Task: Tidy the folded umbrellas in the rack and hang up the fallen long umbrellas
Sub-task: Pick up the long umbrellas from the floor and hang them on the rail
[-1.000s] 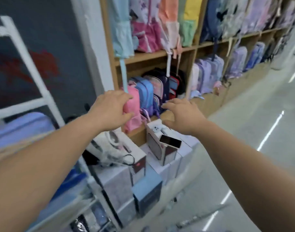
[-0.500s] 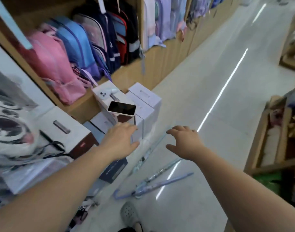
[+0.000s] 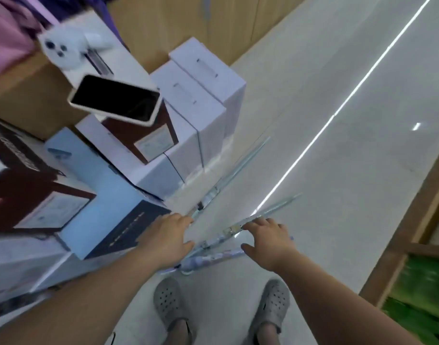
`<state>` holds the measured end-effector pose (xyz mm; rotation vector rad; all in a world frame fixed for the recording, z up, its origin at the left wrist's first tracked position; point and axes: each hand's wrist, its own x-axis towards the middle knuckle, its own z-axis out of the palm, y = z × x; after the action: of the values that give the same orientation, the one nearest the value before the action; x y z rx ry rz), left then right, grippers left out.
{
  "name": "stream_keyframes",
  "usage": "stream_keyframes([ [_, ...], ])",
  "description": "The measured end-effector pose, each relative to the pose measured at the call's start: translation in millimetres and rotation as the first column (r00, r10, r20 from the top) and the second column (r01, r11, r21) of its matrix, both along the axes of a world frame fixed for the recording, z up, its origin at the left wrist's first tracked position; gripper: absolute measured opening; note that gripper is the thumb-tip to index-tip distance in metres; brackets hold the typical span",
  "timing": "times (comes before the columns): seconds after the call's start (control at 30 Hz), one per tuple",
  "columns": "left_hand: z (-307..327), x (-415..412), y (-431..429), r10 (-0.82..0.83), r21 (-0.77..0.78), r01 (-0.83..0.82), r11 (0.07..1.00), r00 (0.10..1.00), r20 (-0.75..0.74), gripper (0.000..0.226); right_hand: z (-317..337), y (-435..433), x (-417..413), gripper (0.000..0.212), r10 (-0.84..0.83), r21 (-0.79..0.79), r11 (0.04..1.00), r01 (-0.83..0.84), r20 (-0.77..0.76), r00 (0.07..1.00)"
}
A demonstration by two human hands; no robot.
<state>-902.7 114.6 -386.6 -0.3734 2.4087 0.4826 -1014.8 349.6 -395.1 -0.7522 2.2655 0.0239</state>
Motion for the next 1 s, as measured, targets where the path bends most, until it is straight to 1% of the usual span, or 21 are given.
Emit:
stream_keyframes([
  [0.17, -148.6, -5.8, 19.5, 0.015, 0.002, -0.015, 1.000, 0.996, 0.086, 0.058, -150.3, 7.4, -11.8, 0.056, 0.105, 0.039, 0.993, -0.108, 0.077, 0.992],
  [0.3, -254.7, 0.6, 38.6, 0.007, 0.066, -0.017, 0.998, 0.989, 0.149, 0.052, -254.5, 22.3, -7.1, 0.053, 0.099, 0.047, 0.993, -0.104, 0.115, 0.988],
  [0.43, -339.5, 10.8, 61.7, -0.033, 0.121, 0.012, 0.993, 0.985, 0.172, 0.052, -339.0, 38.4, 7.1, 0.053, 0.081, 0.065, 0.994, -0.092, 0.155, 0.985],
  [0.53, -392.8, 17.9, 82.1, -0.067, 0.154, 0.040, 0.987, 0.982, 0.174, 0.048, -392.2, 50.0, 18.5, 0.047, 0.106, 0.075, 0.990, -0.121, 0.186, 0.977],
  [0.63, -435.8, 26.8, 100.3, -0.094, 0.177, 0.054, 0.983, 0.970, 0.225, 0.044, -433.3, 61.5, 26.4, 0.047, 0.153, 0.096, 0.979, -0.181, 0.246, 0.957],
  [0.73, -463.7, 40.0, 114.1, -0.148, 0.178, 0.099, 0.979, 0.946, 0.288, 0.049, -459.0, 71.6, 31.2, 0.056, 0.244, 0.126, 0.949, -0.288, 0.281, 0.928],
  [0.8, -473.3, 48.7, 119.6, -0.163, 0.166, 0.119, 0.979, 0.945, 0.284, 0.051, -469.4, 76.8, 33.3, 0.061, 0.285, 0.113, 0.936, -0.332, 0.308, 0.908],
  [0.9, -478.5, 55.2, 119.3, -0.109, 0.172, 0.068, 0.983, 0.965, 0.238, 0.048, -480.7, 81.8, 34.0, 0.068, 0.342, 0.081, 0.921, -0.381, 0.305, 0.889],
  [1.0, -478.0, 56.6, 114.2, -0.057, 0.194, 0.011, 0.981, 0.970, 0.238, 0.047, -484.4, 84.1, 30.6, 0.057, 0.347, 0.064, 0.921, -0.384, 0.316, 0.883],
])
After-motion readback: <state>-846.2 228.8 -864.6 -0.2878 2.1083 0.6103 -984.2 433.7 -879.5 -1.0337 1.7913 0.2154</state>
